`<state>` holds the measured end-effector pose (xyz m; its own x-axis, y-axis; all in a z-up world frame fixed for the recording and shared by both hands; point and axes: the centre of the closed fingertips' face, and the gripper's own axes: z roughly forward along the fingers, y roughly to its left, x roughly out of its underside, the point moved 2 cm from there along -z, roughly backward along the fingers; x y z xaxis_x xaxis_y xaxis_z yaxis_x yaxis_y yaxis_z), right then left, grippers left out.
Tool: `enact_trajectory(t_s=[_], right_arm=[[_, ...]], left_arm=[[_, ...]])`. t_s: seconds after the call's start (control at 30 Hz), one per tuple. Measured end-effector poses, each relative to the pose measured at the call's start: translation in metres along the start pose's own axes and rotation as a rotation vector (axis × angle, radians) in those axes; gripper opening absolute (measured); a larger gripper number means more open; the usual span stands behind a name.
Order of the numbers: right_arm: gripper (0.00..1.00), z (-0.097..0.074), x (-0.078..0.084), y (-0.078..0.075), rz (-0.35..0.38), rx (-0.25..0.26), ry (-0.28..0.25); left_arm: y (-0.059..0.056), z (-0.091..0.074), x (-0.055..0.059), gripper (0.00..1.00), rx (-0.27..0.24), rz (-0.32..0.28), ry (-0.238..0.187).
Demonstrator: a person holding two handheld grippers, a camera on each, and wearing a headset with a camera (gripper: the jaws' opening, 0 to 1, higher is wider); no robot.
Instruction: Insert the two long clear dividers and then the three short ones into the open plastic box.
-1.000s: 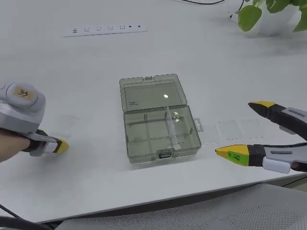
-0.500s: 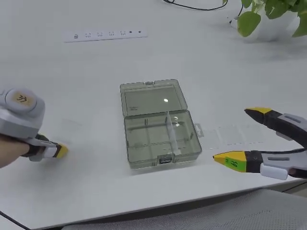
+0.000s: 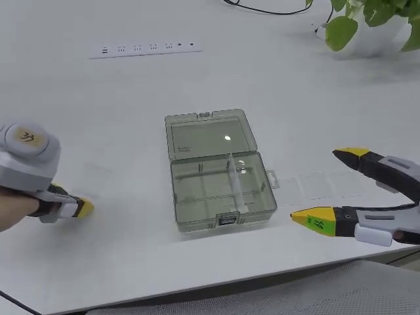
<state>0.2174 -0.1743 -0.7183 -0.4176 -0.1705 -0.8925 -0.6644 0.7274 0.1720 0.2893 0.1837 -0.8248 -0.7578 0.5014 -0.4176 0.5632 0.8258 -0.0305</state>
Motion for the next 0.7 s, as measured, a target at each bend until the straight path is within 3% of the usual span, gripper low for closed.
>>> enact_trajectory(t_s=[0.7], right_arm=[[0.97, -0.0003, 0.0025, 0.0002, 0.003, -0.002, 0.006]], left_arm=[[0.0002, -0.0023, -0.0044, 0.3, 0.021, -0.023, -0.024]])
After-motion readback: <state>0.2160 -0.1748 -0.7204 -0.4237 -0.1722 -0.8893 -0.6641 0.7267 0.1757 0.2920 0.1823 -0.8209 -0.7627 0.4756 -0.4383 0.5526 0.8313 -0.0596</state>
